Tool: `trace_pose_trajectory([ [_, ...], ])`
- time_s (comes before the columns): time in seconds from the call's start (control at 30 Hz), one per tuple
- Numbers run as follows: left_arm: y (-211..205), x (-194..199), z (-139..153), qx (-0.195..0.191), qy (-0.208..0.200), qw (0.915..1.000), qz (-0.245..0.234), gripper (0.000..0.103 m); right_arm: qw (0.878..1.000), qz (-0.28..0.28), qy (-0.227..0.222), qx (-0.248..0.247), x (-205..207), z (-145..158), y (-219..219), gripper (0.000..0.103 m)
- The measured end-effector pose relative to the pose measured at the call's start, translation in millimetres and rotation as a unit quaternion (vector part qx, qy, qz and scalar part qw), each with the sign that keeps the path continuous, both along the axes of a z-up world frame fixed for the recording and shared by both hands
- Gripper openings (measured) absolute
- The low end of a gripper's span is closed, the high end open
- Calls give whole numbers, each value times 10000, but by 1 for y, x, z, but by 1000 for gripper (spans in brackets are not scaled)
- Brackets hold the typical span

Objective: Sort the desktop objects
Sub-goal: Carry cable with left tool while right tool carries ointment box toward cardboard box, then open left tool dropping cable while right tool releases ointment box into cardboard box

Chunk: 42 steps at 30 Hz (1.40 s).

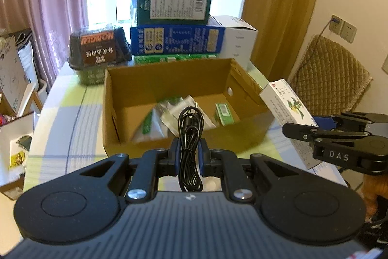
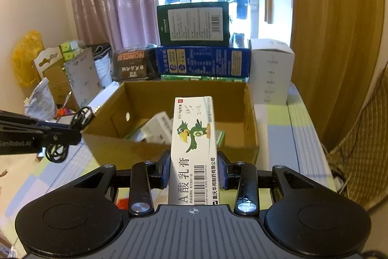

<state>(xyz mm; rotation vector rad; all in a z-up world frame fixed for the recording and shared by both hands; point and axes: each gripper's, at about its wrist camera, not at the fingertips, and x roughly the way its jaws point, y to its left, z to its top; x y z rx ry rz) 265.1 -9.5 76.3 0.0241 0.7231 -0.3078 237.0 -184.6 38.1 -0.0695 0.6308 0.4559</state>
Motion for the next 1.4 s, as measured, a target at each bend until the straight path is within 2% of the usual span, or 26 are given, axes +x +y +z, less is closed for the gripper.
trace_pose_trajectory([
  [0.37,10,74,-12,275,60,9996,93,11,9996,134,7,-250,67,-3,18,35],
  [0.63,13,107,-33,338,210,9992,104,11,9991,215,14,-354,100,-7,34,35],
  [1.07,19,142,-58,260,238,9994,47,11,9985,198,173,-483,134,-26,48,35],
  [1.13,19,145,-60,305,195,9993,29,16,9984,200,191,-491,137,-29,50,35],
  [1.4,31,137,-58,244,128,9995,142,22,9984,193,248,-461,151,-33,56,35],
])
